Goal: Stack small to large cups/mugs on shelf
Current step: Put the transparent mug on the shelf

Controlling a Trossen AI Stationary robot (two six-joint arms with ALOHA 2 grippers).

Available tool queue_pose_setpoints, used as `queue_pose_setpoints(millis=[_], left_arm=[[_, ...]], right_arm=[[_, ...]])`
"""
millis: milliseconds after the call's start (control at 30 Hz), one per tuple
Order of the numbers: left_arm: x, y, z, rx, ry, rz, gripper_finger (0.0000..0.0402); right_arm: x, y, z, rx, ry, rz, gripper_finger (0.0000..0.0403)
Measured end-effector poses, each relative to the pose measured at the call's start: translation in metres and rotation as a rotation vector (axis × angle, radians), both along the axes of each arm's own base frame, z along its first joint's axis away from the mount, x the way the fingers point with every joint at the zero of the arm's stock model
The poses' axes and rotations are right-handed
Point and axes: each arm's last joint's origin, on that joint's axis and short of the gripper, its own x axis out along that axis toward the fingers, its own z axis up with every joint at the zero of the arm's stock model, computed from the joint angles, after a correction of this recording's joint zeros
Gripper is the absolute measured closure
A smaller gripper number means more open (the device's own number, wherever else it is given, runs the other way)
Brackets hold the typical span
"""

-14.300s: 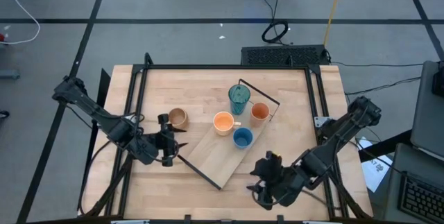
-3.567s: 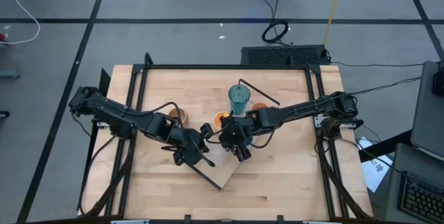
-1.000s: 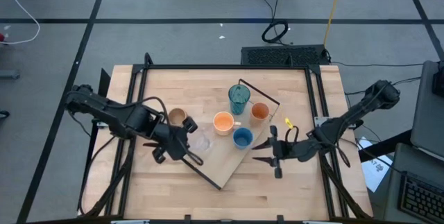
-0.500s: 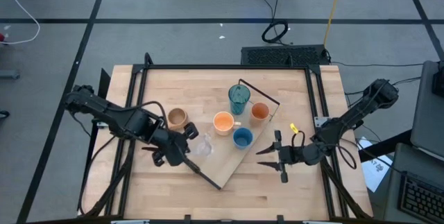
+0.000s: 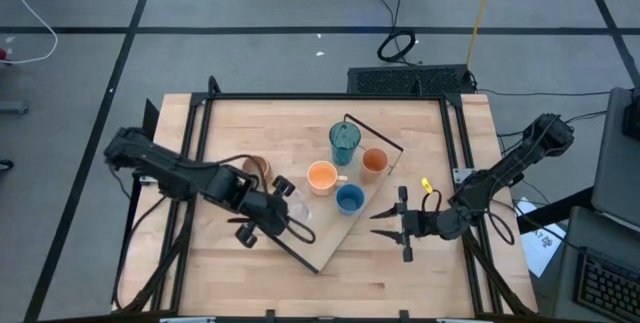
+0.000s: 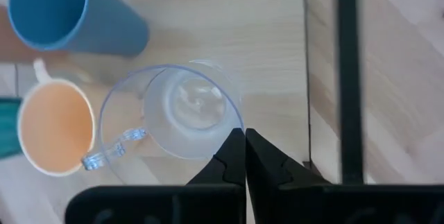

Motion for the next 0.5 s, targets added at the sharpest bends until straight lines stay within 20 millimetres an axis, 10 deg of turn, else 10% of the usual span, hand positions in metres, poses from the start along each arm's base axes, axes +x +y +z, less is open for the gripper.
queue_pose_setpoints(millis=[500], left_arm=[[0.026,0.017,-0.034,-0.003,0.139,0.197,0.0401]], right_arm=[[0.0,0.0,0.0,-0.011,0.0,0.001,0.0264]])
